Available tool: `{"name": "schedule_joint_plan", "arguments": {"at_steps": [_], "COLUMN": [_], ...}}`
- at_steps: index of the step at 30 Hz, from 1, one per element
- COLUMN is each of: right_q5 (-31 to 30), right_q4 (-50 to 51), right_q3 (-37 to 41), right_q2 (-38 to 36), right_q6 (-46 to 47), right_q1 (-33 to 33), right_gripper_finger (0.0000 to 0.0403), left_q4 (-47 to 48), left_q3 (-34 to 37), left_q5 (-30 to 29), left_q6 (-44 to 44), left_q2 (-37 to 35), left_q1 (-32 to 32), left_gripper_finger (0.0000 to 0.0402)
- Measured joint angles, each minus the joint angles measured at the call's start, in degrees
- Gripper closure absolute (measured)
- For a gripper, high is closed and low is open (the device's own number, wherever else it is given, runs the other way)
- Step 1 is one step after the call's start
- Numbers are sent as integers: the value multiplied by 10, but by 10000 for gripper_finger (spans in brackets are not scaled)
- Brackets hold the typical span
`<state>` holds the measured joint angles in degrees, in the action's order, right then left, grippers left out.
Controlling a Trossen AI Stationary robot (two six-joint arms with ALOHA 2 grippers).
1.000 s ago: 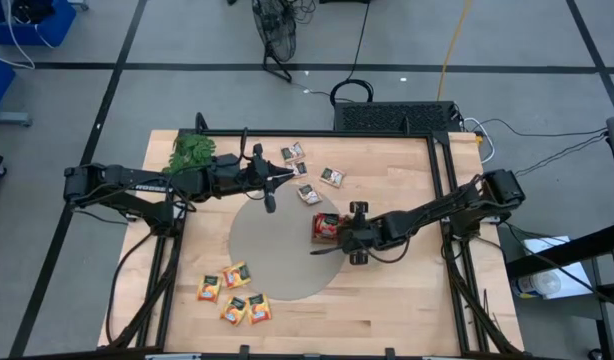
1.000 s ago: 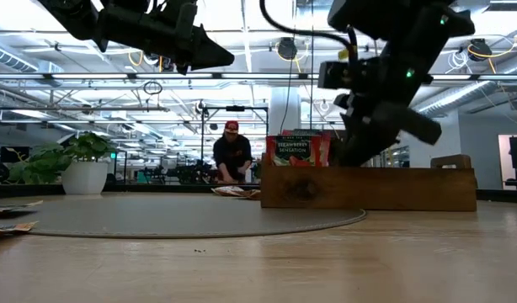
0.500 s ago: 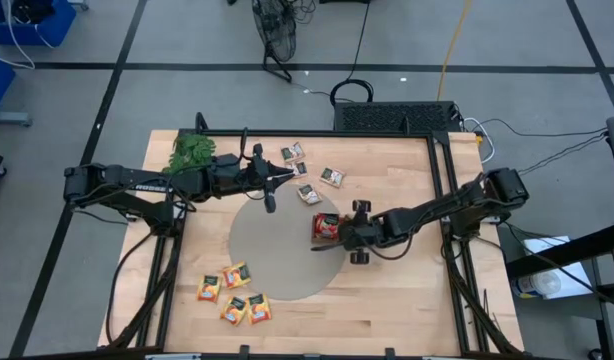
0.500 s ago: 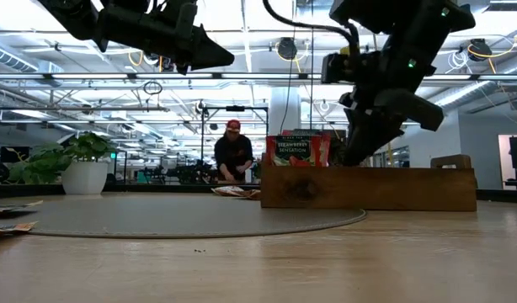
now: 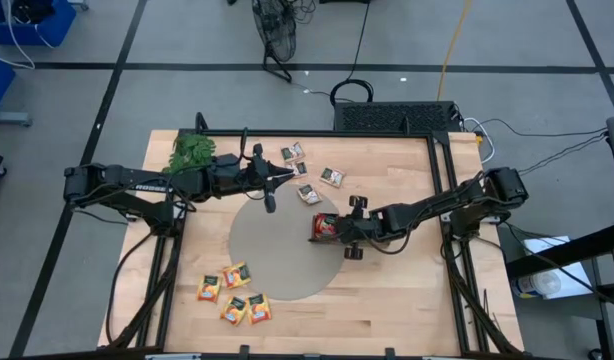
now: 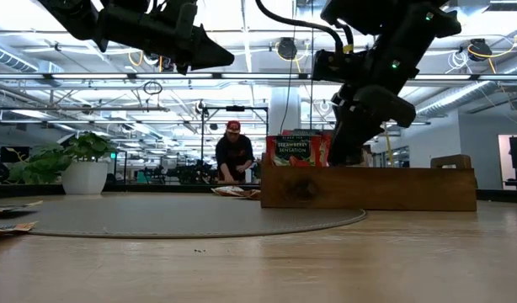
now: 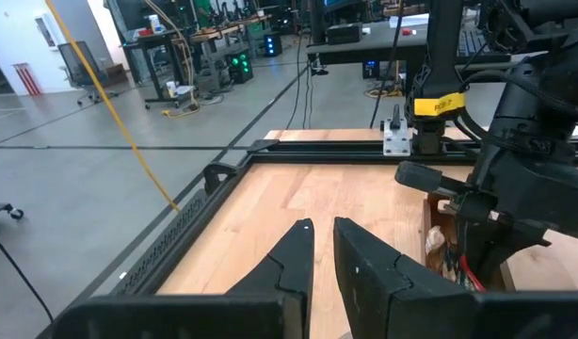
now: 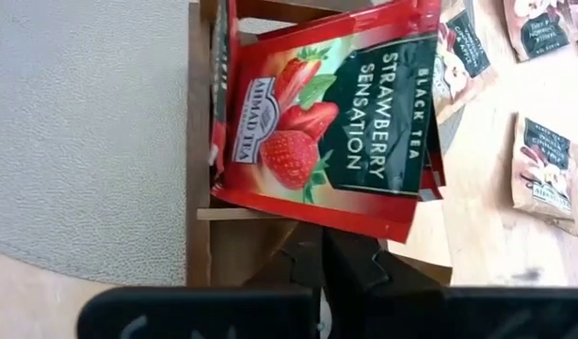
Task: Pick & Place Tea
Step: Put the brown tea bag into the middle section of the wooden organizer
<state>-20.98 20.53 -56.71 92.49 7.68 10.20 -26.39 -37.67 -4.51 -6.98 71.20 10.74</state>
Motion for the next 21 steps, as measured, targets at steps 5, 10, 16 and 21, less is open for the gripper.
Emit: {"name": "schedule_joint_plan", "arguments": {"at_steps": [5, 10, 16, 21], "right_q5": [0, 2, 9, 17], "right_q4": [-5, -36, -41, -27], "right_q3": [0, 0, 1, 10], "right_q2": [0, 0, 0, 0], "right_q6": [2, 0, -4, 5], "right_q1": [0, 0, 0, 0], "right_gripper_finger": [403, 403, 403, 403], "left_q4": [0, 0, 2, 10], "left_q3": [0, 0, 0, 0], "left_q5": [0, 0, 0, 0], "left_q6": [0, 0, 0, 0], "left_q2": [0, 0, 0, 0], "left_q1": [0, 0, 0, 0], "left_gripper_finger": [350, 350, 350, 350]}}
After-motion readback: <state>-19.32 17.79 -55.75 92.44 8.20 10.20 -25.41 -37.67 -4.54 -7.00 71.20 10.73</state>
